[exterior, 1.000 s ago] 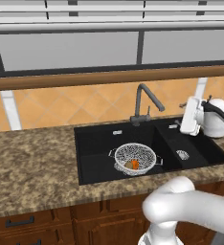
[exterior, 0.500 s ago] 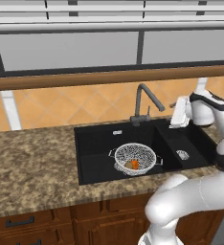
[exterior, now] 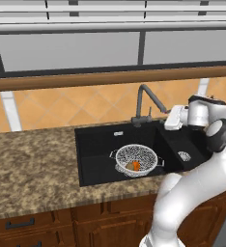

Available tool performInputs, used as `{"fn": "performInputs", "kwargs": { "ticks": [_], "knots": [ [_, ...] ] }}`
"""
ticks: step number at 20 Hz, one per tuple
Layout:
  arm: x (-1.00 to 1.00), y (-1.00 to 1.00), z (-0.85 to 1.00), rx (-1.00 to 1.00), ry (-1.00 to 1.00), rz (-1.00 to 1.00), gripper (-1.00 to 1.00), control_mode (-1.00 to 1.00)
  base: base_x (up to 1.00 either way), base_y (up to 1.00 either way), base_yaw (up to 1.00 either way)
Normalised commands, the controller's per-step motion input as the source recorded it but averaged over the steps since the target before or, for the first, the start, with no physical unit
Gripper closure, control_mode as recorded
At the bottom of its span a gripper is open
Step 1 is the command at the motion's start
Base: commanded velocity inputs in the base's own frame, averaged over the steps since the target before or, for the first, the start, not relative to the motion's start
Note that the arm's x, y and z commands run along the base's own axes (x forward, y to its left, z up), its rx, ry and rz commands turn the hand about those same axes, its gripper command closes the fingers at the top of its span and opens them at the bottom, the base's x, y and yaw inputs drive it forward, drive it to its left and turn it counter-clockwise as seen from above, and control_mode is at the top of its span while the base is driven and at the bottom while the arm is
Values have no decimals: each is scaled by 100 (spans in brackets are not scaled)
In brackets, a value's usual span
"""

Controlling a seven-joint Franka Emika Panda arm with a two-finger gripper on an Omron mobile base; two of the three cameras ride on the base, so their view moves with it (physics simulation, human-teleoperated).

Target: Put the colander in the sink, put the kiwi, orange in the colander, and turn on the sink faucet and pour water over the colander.

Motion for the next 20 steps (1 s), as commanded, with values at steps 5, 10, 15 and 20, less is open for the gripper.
{"fn": "performInputs", "kwargs": {
  "ticks": [5, 10, 15, 20],
  "knots": [
    [53, 0, -16, 24, 0, 0, -100, -100, 0, 0, 0],
    [56, -1, 0, 22, 0, 0, -100, -100, 0, 0, 0],
    [46, 0, 0, 3, -1, -1, -100, -100, 0, 0, 0],
    [36, 0, 0, 0, 0, -9, -100, -100, 0, 0, 0]
  ]
}}
